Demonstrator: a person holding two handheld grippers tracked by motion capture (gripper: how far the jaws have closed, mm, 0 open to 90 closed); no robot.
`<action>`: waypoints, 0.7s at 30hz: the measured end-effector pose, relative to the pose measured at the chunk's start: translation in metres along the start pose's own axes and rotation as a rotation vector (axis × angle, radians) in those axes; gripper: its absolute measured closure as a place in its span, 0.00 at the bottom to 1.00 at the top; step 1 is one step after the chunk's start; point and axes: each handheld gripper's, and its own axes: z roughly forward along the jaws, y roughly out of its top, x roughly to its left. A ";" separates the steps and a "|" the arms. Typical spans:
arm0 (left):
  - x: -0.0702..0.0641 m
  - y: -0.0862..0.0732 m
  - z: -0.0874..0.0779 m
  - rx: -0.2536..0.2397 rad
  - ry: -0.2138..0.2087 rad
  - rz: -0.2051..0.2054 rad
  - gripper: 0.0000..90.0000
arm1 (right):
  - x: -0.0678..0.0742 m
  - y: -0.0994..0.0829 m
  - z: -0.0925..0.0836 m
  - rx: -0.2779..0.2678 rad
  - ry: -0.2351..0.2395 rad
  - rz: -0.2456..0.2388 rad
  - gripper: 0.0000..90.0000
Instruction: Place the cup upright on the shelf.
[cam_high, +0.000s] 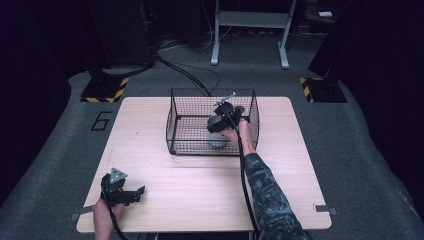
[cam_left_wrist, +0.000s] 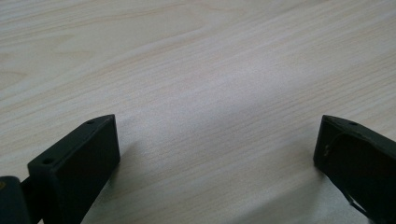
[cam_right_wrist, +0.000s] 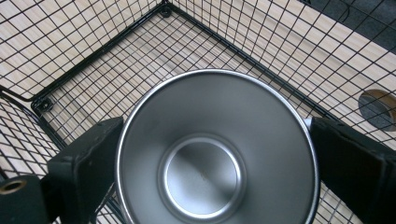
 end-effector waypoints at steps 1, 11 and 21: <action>0.000 0.000 0.000 0.002 0.000 0.000 0.00 | 0.000 -0.002 -0.001 -0.004 0.000 0.003 0.06; 0.000 0.000 0.001 -0.006 0.000 -0.004 0.00 | 0.000 0.000 -0.002 -0.010 0.000 0.027 0.00; 0.000 0.000 0.000 -0.004 0.001 -0.002 0.00 | -0.004 -0.002 -0.028 -0.106 0.024 0.062 0.00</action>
